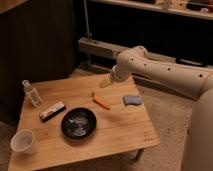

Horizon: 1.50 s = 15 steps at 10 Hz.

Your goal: Place the pepper on the white sponge

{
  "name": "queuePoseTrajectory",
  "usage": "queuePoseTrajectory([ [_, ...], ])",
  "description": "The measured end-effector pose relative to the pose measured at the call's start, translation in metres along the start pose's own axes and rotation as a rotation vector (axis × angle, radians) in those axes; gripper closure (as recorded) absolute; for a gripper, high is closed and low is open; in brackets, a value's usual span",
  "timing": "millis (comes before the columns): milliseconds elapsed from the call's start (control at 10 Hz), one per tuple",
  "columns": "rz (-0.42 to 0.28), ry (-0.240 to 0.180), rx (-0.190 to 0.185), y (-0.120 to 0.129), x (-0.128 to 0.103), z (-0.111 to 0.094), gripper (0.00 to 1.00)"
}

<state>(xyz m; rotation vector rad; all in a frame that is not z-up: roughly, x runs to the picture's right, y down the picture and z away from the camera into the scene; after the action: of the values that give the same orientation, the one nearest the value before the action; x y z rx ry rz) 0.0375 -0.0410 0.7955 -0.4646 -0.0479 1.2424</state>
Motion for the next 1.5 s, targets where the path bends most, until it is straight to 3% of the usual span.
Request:
queuePoseTrajectory([
  [600,-0.002,0.006,-0.010,-0.002,-0.001,0.004,0.20],
  [900,-0.024,0.030,-0.052,-0.005,-0.003,0.038,0.20],
  [1100,-0.050,0.041,-0.069,-0.002,-0.001,0.051,0.20],
  [1300,-0.080,0.044,-0.079,0.010,0.008,0.059,0.20],
  [1500,-0.089,0.056,-0.096,0.018,0.022,0.080,0.20],
])
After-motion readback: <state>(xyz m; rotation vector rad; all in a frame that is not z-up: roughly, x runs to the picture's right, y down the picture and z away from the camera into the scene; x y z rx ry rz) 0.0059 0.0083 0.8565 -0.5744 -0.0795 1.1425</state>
